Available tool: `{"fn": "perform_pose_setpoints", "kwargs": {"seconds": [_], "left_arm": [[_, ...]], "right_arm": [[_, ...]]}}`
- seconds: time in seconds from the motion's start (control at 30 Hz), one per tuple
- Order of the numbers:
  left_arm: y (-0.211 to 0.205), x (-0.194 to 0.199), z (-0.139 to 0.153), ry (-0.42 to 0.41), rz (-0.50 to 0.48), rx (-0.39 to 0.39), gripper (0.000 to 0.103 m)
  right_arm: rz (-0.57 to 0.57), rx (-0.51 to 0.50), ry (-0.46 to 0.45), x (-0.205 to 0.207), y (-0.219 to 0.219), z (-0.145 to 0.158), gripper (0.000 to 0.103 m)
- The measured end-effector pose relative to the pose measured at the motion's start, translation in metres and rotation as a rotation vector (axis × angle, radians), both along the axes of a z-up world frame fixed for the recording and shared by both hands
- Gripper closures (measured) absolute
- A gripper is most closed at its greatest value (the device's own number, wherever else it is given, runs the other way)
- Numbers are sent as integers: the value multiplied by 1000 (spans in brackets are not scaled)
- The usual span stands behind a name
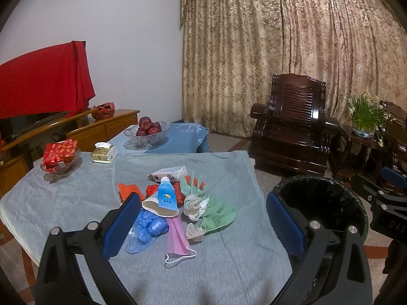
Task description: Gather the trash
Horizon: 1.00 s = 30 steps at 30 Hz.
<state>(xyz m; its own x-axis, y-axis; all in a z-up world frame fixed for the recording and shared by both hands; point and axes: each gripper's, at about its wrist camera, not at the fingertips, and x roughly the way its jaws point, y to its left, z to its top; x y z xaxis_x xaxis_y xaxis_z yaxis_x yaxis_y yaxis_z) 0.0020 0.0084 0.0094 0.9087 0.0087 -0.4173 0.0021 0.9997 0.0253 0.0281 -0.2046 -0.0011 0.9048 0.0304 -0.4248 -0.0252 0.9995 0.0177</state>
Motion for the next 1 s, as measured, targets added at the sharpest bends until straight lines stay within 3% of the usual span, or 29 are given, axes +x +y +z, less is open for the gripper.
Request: {"fn": "perform_pose_setpoints", "kwargs": {"seconds": [0.67,1.0], "left_arm": [[2,1,2,0,-1,0,6],[22,0,3,1,13,-9,6]], "right_arm": [[0,1,2,3,0,0,5],[9,4,2,17,15,-21,5]]}}
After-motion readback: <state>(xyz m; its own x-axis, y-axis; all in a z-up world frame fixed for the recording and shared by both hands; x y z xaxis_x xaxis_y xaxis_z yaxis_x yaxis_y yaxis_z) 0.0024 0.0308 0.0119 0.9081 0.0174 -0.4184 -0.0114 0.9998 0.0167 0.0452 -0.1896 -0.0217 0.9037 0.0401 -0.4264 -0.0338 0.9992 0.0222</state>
